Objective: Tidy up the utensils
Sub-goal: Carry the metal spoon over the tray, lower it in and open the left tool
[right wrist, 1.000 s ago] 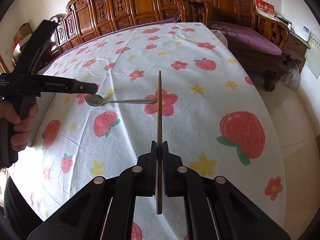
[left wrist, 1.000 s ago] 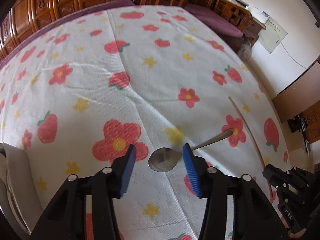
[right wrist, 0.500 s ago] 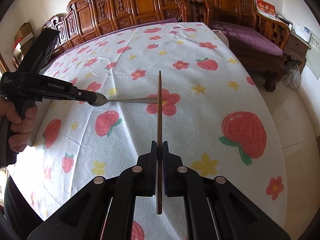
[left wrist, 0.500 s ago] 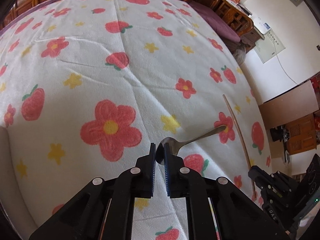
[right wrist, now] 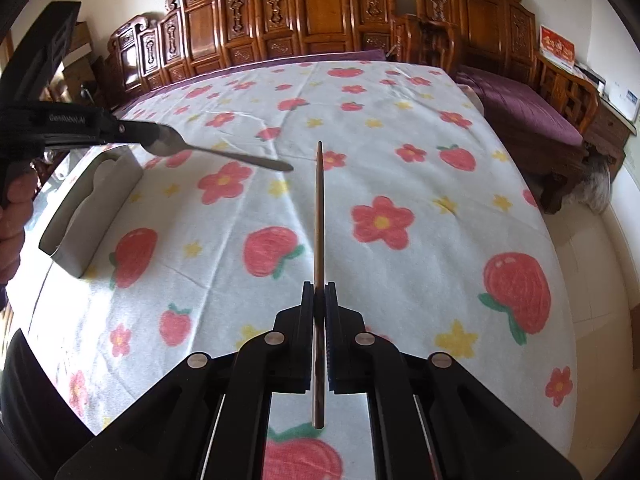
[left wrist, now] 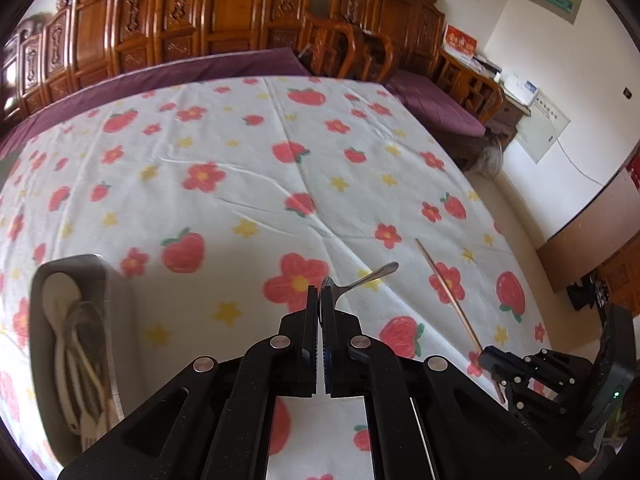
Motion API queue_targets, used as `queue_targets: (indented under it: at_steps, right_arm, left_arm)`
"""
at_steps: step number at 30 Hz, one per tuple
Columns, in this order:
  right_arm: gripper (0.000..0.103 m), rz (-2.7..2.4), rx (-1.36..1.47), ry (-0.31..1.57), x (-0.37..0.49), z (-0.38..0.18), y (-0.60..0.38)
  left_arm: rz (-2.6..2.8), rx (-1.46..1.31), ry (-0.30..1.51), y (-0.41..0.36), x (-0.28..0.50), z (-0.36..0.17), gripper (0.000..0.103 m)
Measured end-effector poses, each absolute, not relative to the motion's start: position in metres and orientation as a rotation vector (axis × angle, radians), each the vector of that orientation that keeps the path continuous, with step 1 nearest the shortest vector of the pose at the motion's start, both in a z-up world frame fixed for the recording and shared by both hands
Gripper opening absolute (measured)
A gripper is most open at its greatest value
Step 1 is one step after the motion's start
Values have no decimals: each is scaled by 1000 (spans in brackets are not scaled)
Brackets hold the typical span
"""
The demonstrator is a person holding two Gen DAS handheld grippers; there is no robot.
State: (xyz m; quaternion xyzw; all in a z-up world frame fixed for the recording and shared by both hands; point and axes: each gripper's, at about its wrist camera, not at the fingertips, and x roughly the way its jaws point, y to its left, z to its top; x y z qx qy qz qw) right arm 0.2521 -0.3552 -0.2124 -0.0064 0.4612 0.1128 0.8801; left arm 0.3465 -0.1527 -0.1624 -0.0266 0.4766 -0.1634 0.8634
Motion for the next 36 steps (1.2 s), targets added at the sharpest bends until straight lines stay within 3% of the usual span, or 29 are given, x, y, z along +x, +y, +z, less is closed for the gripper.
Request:
queue_targets:
  at_steps: [18,36]
  right_arm:
    - [6,378,-75,913,263,-180,-223]
    - [6,457,-113,935,253,-185,-153]
  left_arm:
    - [-136,-8,813,-10,294,-103,1]
    - [82,32,823,65,291,-150,1]
